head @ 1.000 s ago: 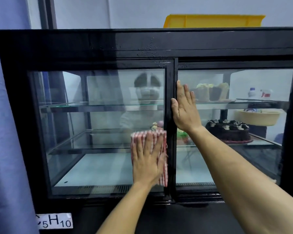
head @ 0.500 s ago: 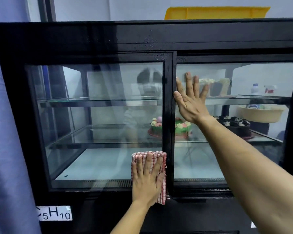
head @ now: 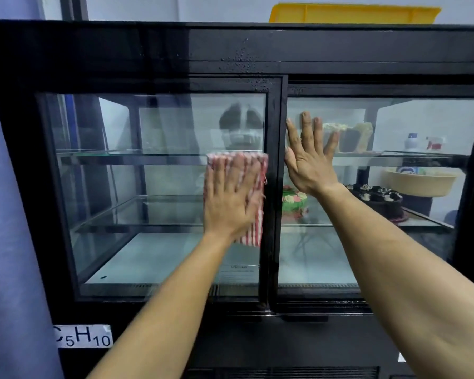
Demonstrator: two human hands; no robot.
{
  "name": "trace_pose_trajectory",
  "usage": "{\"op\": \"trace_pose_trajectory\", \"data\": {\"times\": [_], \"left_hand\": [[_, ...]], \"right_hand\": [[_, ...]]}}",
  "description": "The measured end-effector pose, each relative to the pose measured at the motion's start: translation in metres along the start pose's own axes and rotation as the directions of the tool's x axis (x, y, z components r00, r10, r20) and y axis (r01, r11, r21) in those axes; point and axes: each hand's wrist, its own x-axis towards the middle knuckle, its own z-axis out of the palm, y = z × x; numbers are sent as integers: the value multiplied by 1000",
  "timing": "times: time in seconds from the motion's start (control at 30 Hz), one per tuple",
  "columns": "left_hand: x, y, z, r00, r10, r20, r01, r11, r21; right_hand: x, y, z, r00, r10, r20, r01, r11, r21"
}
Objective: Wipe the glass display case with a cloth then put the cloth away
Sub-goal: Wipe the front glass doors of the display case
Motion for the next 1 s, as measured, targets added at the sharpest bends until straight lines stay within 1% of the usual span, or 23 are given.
{"op": "trace_pose_trajectory", "data": {"times": [0.07,0.1,0.17,0.23,0.3,0.37,0.4,0.47,0.53,0.57,0.6,0.73,0.8,0.87,0.9,0.93,0.97,1.0], "left_hand": [[3,1,4,996,-86,-31,87,996,14],[-11,8,9,993,-113,-40,113,994,5],[-64,32,25,992,-122,-27,121,992,-36],[-140,55,46,989,-143,31,145,987,-74],[-210,71,63,979,-184,88,189,980,-63],[-238,71,69,967,-220,129,225,974,-25],[-235,66,70,970,-205,133,208,978,-11],[-206,50,63,987,-87,137,87,996,7],[-156,35,50,997,13,80,-12,1000,-15],[-121,29,41,999,34,38,-33,999,-23],[-83,25,31,999,32,-3,-32,999,-24],[76,15,-16,988,-54,-147,57,998,17],[125,4,-32,984,-36,-174,47,997,58],[146,5,-35,979,-62,-192,74,996,52],[146,11,-34,976,-90,-200,100,994,39],[144,18,-33,975,-89,-202,97,995,27],[139,23,-31,981,-44,-189,50,998,28],[136,23,-28,984,38,-174,-30,998,47]], "right_hand": [[-1,-1,1,1000,-8,-21,8,1000,-10],[-1,-1,1,1000,-9,-26,9,1000,-15],[-2,-2,1,1000,0,-27,0,1000,-10],[-2,-3,2,999,5,-33,-5,1000,-7],[-1,-1,1,1000,4,-29,-4,1000,5],[-1,1,-1,1000,2,-18,-2,1000,20],[-1,1,-2,1000,2,-12,-2,1000,25],[-3,0,-1,1000,2,-15,-1,1000,30],[-3,0,0,1000,0,-23,1,1000,26],[-3,1,1,1000,1,-25,0,1000,28],[-2,2,1,1000,-1,-29,1,1000,29],[-3,4,4,998,-20,-61,21,1000,13],[-3,4,6,996,-31,-79,32,999,16],[-3,4,7,994,-37,-102,38,999,14],[-3,4,7,993,-36,-108,38,999,12],[-3,5,8,993,-35,-108,37,999,14],[-2,5,9,994,-34,-108,36,999,15],[-3,6,9,993,-32,-113,33,999,12]]}}
